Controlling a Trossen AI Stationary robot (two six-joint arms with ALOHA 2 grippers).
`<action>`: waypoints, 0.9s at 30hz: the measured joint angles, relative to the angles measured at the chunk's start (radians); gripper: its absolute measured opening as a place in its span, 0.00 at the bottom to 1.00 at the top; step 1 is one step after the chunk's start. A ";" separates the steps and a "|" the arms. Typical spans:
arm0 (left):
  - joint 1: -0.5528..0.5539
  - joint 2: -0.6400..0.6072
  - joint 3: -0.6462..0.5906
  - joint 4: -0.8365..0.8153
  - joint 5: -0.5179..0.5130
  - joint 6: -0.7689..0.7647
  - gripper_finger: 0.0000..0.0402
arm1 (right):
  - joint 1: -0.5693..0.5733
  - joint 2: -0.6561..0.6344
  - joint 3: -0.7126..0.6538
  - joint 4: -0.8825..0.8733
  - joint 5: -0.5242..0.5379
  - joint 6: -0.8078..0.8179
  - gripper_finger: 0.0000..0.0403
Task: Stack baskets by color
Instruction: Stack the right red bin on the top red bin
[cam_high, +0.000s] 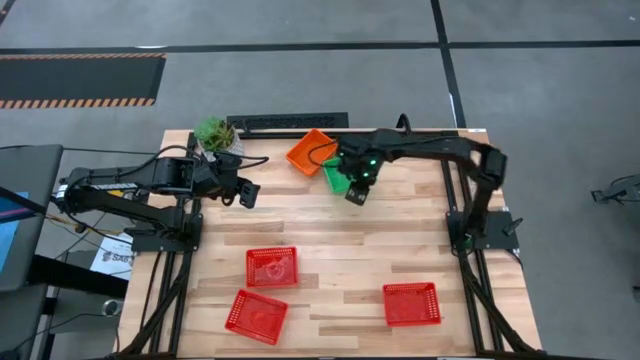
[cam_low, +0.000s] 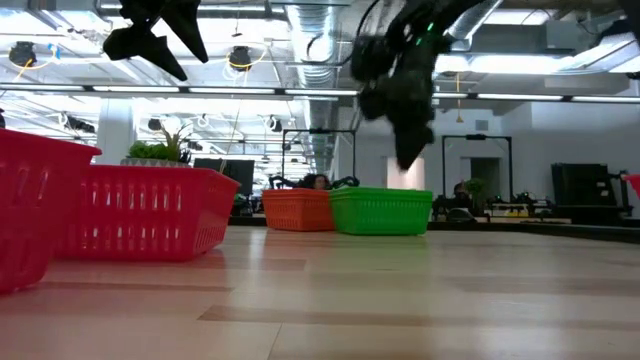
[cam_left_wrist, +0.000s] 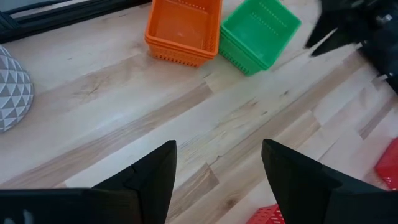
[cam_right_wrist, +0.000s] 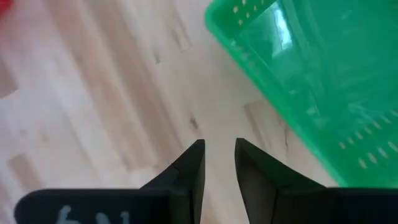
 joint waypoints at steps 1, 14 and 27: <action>0.000 0.000 0.000 0.000 0.000 0.005 0.56 | 0.006 -0.030 0.000 -0.023 -0.002 0.004 0.27; 0.000 0.000 0.000 0.000 0.081 0.063 0.56 | 0.439 -0.358 -0.158 -0.238 -0.031 0.177 0.30; 0.000 0.000 0.000 0.000 0.088 0.094 0.56 | 0.821 -0.387 -0.451 0.099 -0.027 0.473 0.57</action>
